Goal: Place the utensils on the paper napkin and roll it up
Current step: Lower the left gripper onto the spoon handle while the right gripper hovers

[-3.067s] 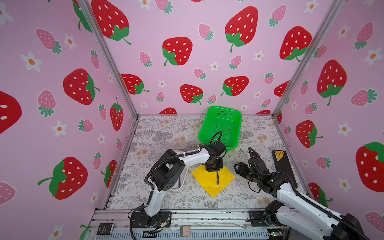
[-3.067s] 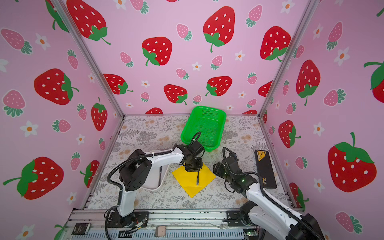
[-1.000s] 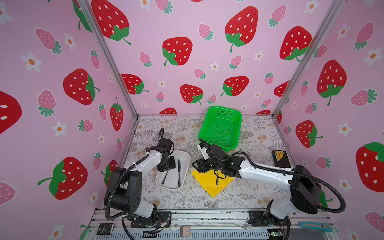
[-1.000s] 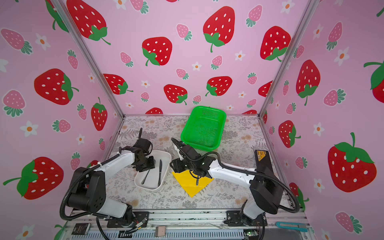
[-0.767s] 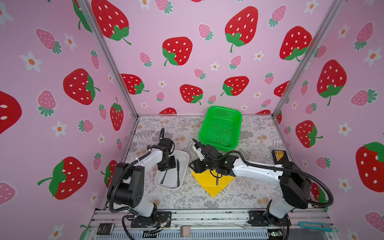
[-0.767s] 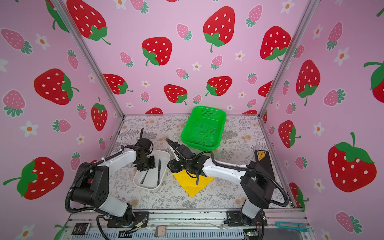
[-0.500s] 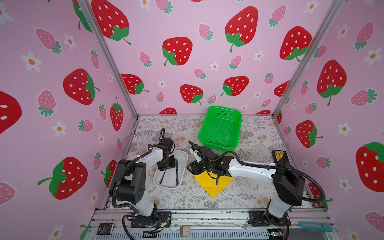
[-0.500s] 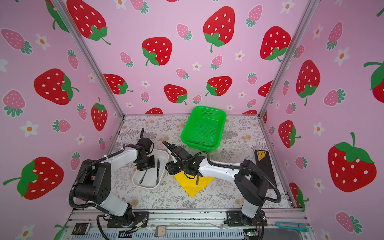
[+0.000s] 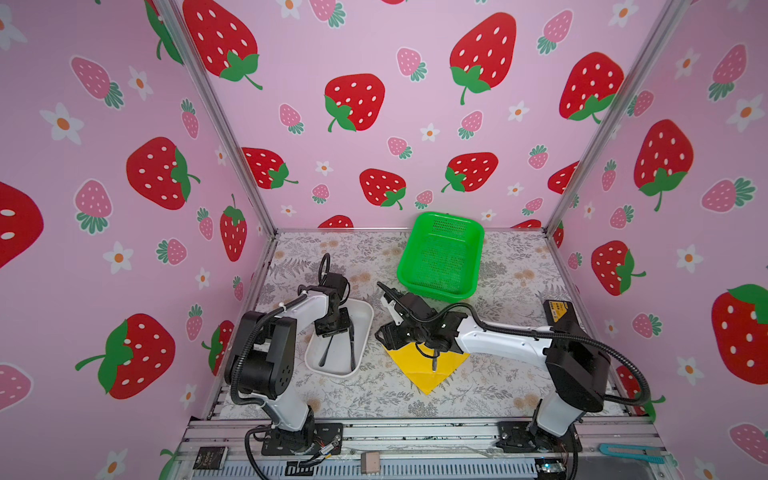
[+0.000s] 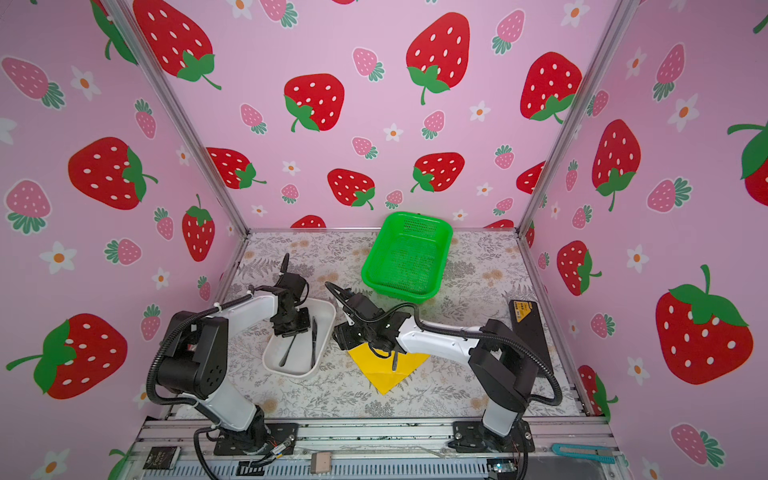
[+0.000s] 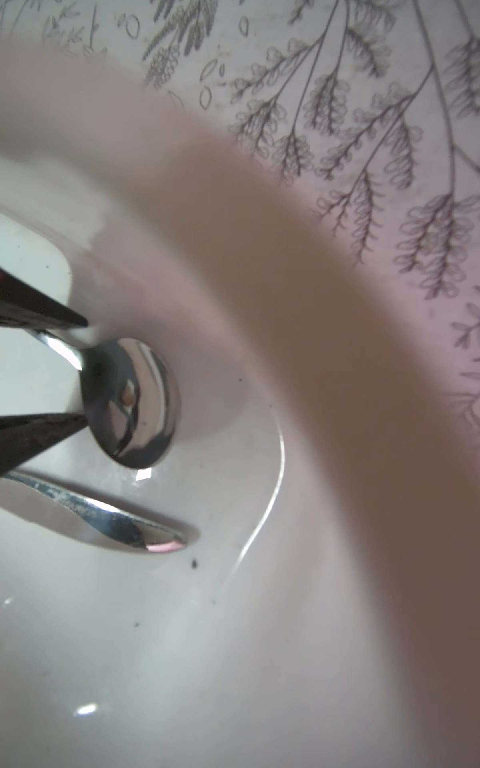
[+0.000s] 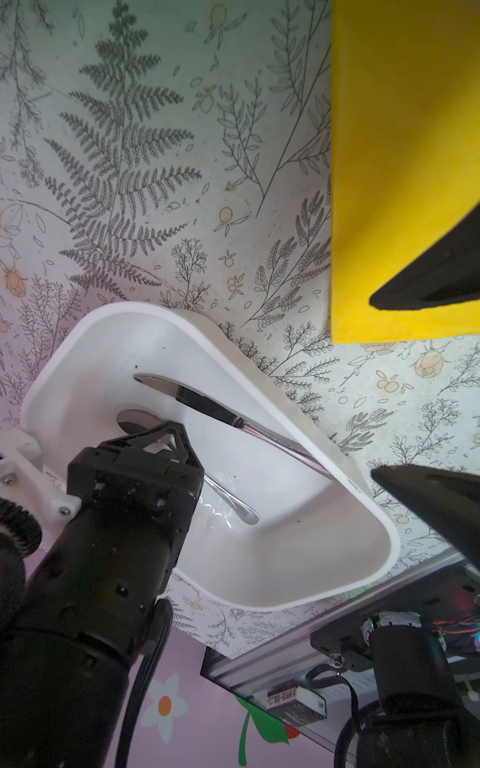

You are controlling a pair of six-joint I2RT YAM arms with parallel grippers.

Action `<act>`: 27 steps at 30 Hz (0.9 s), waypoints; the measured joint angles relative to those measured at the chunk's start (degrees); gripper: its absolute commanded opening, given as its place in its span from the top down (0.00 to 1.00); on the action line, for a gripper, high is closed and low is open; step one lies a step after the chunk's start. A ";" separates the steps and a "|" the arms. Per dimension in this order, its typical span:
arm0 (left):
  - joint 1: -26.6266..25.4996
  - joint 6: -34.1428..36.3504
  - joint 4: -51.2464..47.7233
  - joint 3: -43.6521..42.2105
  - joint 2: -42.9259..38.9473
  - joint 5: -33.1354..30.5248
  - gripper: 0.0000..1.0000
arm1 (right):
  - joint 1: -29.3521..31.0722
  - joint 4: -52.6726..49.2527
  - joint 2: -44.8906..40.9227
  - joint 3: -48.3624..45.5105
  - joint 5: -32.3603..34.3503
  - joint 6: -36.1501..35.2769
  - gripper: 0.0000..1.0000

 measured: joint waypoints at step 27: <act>0.07 -1.42 -1.70 -1.42 -1.99 2.54 0.73 | 0.00 -1.42 -0.72 -0.26 1.51 1.70 0.39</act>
